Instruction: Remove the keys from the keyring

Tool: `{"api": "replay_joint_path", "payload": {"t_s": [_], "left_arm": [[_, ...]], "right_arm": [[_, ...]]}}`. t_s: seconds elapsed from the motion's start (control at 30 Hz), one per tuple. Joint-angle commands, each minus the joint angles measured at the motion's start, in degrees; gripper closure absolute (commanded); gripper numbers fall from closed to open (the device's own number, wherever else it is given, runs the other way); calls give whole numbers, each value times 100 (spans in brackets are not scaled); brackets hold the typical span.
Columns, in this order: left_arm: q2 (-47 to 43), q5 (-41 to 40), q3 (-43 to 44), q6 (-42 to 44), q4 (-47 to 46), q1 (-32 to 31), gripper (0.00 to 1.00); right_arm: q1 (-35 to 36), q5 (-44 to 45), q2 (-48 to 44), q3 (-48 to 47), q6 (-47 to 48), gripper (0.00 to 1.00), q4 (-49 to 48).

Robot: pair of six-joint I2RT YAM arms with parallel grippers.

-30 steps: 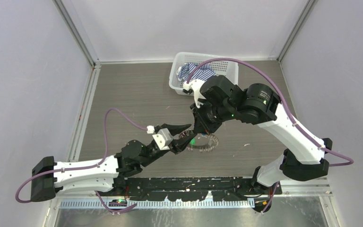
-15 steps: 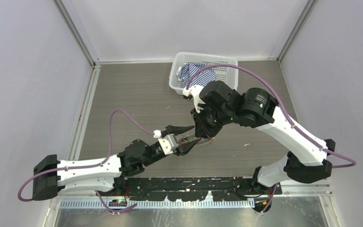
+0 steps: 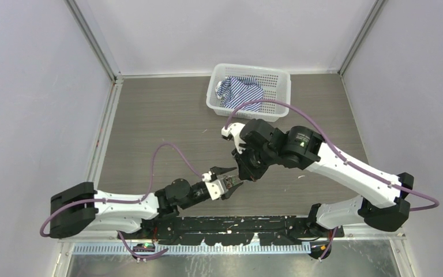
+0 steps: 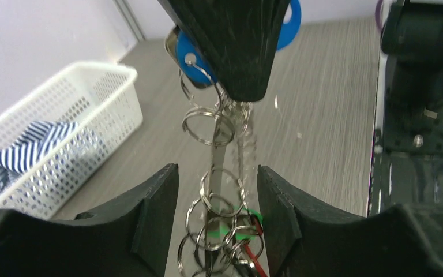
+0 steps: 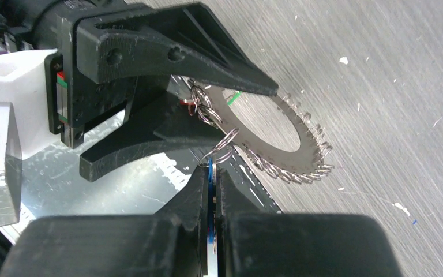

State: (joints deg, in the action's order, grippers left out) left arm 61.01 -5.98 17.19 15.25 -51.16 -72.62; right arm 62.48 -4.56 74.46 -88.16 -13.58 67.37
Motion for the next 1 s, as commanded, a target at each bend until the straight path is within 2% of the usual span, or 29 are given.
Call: {"api": "replay_joint_path", "payload": {"t_s": [0.0, 0.17, 0.4, 0.73, 0.83, 0.97], "left_arm": [[252, -181, -303, 167, -924, 16, 46], [756, -382, -663, 228, -1927, 20, 45], [1132, 121, -629, 309, -2158, 18, 43], [1785, 78, -566, 343, -2831, 19, 42], [1471, -400, -625, 314, -2700, 19, 42], [741, -652, -498, 276, -1522, 18, 41]], "right_arm": [[19, -90, -197, 554, 93, 99, -877], [19, -104, -224, 1257, 78, 99, -1433], [18, -9, -222, 1653, 38, 99, -1584], [23, 168, -584, 2104, -322, 99, -1791], [17, 369, -583, 2022, -214, 99, -1951], [18, 438, -486, 1762, 150, 99, -2128]]}}
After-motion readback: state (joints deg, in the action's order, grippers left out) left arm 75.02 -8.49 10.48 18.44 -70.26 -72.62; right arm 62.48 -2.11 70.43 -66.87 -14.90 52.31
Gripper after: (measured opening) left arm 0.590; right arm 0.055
